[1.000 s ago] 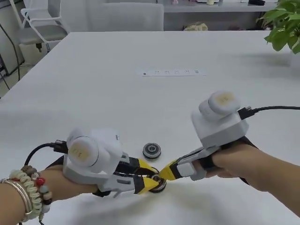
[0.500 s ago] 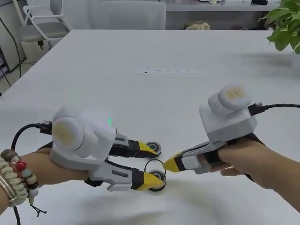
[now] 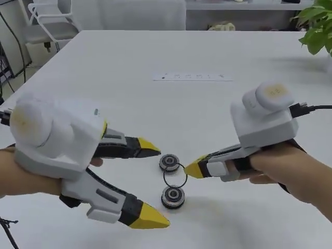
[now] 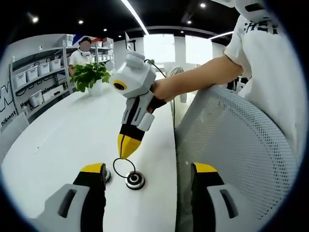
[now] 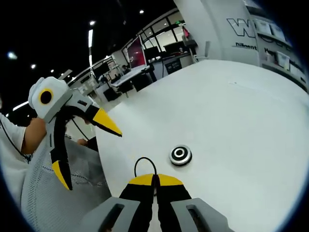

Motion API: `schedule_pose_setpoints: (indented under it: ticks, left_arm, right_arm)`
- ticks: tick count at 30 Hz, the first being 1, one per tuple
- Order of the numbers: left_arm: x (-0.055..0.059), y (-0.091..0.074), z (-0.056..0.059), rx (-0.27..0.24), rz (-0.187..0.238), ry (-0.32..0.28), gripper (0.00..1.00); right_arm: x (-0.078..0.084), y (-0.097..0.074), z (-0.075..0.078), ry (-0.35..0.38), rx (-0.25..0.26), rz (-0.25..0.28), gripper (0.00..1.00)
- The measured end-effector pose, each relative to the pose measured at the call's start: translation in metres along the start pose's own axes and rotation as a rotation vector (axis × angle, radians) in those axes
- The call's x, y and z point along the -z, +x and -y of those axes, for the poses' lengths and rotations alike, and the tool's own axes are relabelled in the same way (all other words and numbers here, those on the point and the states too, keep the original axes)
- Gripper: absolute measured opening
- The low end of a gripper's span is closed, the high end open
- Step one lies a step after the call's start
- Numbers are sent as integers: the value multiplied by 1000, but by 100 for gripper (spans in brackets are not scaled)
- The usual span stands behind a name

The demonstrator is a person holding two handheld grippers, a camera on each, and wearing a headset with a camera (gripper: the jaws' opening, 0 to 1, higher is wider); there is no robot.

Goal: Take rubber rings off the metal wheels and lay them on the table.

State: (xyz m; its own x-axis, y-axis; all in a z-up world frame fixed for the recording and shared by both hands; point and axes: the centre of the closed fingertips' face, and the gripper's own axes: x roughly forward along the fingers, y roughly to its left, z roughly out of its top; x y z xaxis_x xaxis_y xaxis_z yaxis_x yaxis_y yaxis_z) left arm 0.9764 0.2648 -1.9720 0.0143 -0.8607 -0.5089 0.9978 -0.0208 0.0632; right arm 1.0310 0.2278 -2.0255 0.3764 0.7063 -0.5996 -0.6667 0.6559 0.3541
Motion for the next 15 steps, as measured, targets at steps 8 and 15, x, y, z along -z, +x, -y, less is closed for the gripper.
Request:
schedule_pose_setpoints:
  ticks: [8, 15]
  left_arm:
    - [-7, -38, -7, -113, 39, -17, 76]
    - [-7, -71, -10, -221, 98, -60, 79]
  right_arm:
    - [-6, -3, -6, -19, -7, 20, 0]
    - [-11, -5, -11, -30, -17, 36, 0]
